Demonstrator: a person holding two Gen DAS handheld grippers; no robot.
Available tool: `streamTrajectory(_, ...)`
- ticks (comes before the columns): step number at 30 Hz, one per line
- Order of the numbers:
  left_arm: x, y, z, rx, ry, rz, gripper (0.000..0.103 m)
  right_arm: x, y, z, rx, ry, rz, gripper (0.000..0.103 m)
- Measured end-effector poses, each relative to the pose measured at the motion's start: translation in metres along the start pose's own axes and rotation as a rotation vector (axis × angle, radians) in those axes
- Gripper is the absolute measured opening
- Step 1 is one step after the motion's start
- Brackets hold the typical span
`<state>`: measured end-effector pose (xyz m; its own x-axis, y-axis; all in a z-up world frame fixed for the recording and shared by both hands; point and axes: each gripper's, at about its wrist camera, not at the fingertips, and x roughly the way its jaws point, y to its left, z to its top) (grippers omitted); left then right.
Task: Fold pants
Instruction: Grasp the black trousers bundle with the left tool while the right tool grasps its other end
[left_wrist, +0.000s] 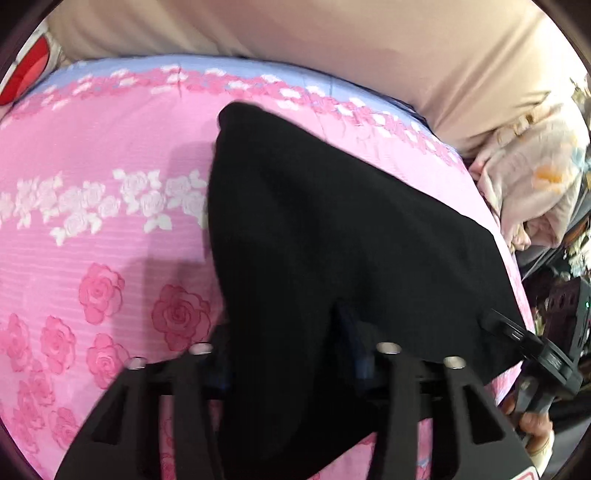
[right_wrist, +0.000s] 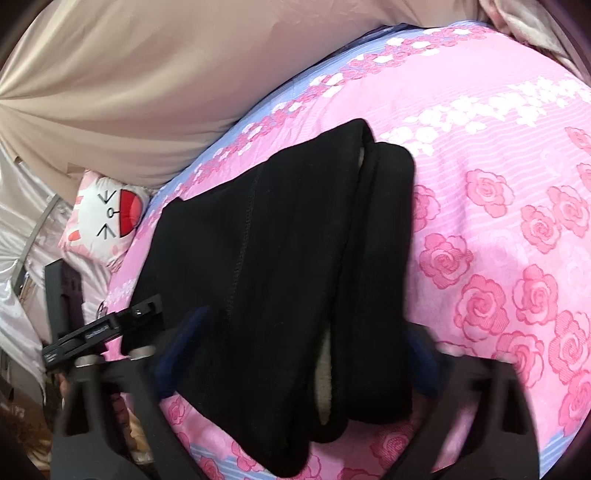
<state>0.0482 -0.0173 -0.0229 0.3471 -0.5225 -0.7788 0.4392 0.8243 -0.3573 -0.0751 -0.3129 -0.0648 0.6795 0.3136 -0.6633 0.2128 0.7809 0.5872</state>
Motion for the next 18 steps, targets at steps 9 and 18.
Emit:
streamTrajectory(9, -0.012, -0.003, 0.013, -0.019, 0.027, -0.029, 0.025, 0.002, -0.006, 0.008, 0.025, 0.042, 0.035, 0.054)
streamTrajectory(18, 0.013, 0.001, 0.008, -0.040, 0.093, -0.042, 0.059, 0.015, 0.008, 0.007, -0.028, 0.021, 0.018, 0.072)
